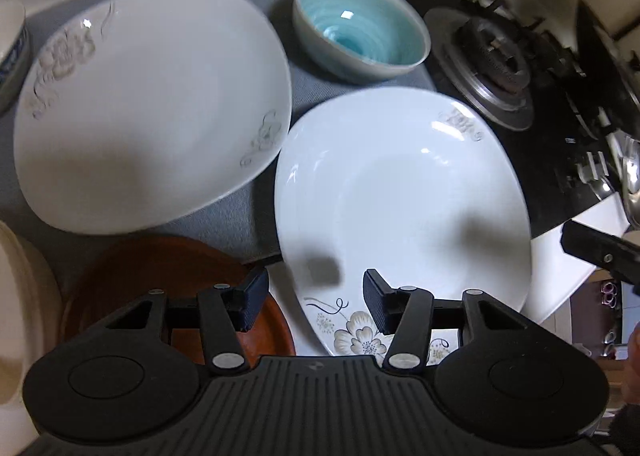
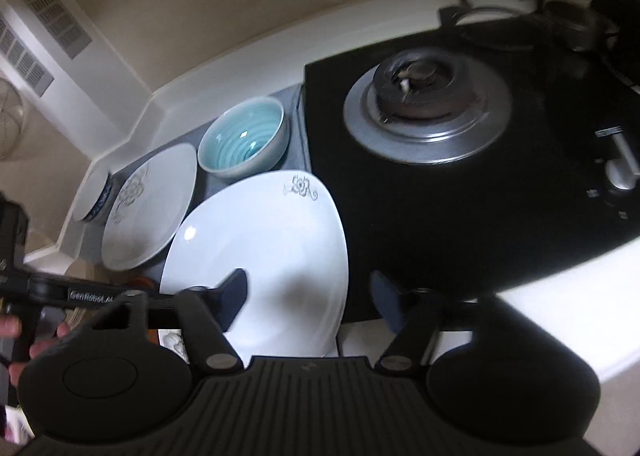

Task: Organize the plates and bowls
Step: 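Grasp the rim of the white square plate with both grippers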

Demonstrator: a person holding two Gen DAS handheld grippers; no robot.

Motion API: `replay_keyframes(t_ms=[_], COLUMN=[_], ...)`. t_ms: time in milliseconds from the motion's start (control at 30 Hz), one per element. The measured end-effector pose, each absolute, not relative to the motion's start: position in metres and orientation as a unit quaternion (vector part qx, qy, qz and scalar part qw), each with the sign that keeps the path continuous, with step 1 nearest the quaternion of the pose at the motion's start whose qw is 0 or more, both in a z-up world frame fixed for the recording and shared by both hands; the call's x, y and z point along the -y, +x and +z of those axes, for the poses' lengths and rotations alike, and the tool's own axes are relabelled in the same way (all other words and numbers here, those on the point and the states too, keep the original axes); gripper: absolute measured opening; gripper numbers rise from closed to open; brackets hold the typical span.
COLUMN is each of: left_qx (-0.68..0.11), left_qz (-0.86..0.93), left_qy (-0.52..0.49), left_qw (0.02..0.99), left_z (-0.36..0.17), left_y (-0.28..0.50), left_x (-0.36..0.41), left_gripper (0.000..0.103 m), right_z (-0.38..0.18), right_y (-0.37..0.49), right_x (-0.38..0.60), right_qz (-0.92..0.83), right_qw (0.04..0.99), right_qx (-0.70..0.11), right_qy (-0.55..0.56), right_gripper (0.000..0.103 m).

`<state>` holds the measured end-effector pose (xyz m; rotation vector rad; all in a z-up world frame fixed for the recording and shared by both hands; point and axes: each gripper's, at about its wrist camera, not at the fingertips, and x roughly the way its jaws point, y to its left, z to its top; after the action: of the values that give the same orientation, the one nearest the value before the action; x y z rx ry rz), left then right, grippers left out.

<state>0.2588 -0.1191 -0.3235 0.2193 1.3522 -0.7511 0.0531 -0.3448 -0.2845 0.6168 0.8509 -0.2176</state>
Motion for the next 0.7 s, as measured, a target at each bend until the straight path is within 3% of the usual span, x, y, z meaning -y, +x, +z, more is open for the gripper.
replay_keyframes(t_ms=[33, 133, 200, 267, 367, 567, 700], left_qx=[-0.610, -0.608, -0.623, -0.638, -0.645, -0.665, -0.660], left_qz=[-0.337, -0.329, -0.312, -0.300, -0.294, -0.275, -0.270], left_qy=[0.103, 0.113, 0.101, 0.061, 0.032, -0.026, -0.018], left_qw=[0.710, 0.714, 0.710, 0.706, 0.705, 0.693, 0.701], left_z=[-0.325, -0.329, -0.338, -0.342, -0.345, -0.352, -0.348], left_y=[0.260, 0.262, 0.265, 0.269, 0.273, 0.286, 0.283], left_x=[0.123, 0.128, 0.131, 0.126, 0.118, 0.110, 0.110], left_gripper=[0.050, 0.042, 0.031, 0.027, 0.024, 0.022, 0.022], right_z=[-0.291, -0.309, -0.319, -0.327, -0.338, -0.353, -0.356], right_y=[0.056, 0.067, 0.073, 0.076, 0.077, 0.084, 0.093], right_x=[0.350, 0.364, 0.374, 0.381, 0.390, 0.392, 0.391], right_qz=[-0.089, -0.062, -0.043, -0.035, -0.017, 0.001, 0.014], right_qw=[0.855, 0.843, 0.844, 0.843, 0.838, 0.826, 0.827], right_qx=[-0.411, -0.423, -0.425, -0.430, -0.428, -0.430, -0.440], right_qy=[0.303, 0.327, 0.326, 0.321, 0.339, 0.365, 0.349], right_gripper=[0.048, 0.045, 0.042, 0.035, 0.024, 0.023, 0.012])
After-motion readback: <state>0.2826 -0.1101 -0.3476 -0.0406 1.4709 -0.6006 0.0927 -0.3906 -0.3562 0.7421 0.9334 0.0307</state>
